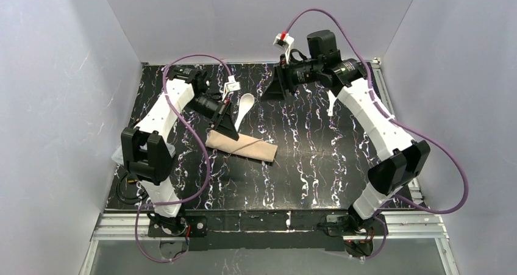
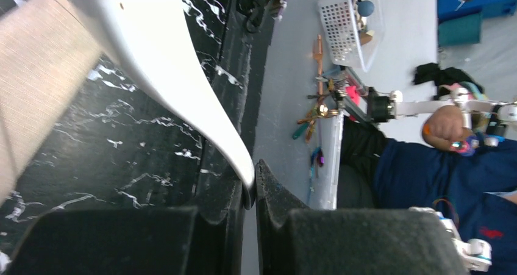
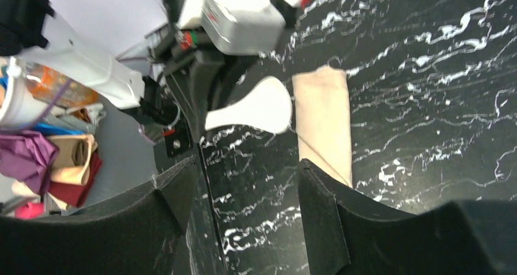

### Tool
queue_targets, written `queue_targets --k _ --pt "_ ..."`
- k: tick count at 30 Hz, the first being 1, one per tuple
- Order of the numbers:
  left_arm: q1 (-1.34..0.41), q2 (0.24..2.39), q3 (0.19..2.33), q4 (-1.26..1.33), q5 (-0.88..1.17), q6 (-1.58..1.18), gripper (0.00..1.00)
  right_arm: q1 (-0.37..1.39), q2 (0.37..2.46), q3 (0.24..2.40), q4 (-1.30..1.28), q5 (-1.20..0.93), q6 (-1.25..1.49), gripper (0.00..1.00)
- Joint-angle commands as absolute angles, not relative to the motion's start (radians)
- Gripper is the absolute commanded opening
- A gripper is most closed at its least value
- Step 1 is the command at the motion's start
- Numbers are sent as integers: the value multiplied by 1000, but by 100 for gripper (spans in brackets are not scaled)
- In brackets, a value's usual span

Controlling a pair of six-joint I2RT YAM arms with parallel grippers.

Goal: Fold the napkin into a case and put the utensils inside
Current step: Pass from the left arm to the right

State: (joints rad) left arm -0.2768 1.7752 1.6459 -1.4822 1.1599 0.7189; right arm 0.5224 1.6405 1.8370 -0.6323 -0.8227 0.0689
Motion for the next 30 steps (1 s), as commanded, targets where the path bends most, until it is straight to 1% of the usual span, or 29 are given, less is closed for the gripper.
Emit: queue_targets --k 1,6,13,16,18,20,21,25,26,27,28,29,30 --pt "-278 1753 1686 -1680 1181 834 0 531 1686 1897 -809 -834 -109 69" --pt "-299 1760 1677 -1680 1180 836 0 587 1707 1899 -752 -819 -91 69" --pt "-325 1756 1674 -1681 1180 831 0 609 1731 1843 -618 -771 -25 66" --pt "-328 1747 1664 -1681 1177 833 0 609 1745 1836 -605 -759 -23 63" --pt "-328 1743 1659 -1681 1178 837 0 610 1753 1836 -604 -757 -21 59" --pt "-329 1743 1655 -1681 1177 839 0 610 1753 1825 -590 -761 -13 51" --pt "-330 1743 1655 -1681 1178 838 0 609 1751 1816 -578 -767 -7 45" --pt "-329 1748 1663 -1681 1172 838 0 609 1725 1761 -557 -754 22 7" --pt "-329 1751 1670 -1681 1166 836 0 609 1715 1741 -551 -738 28 1" --pt "-329 1757 1676 -1680 1157 828 2 609 1701 1717 -542 -718 40 1" --pt "-329 1761 1686 -1672 1129 806 14 609 1685 1691 -529 -696 55 1" --pt "-329 1764 1692 -1647 1104 764 34 609 1665 1656 -512 -660 76 1" --pt "-328 1766 1700 -1631 1079 735 83 609 1644 1620 -496 -612 104 1"
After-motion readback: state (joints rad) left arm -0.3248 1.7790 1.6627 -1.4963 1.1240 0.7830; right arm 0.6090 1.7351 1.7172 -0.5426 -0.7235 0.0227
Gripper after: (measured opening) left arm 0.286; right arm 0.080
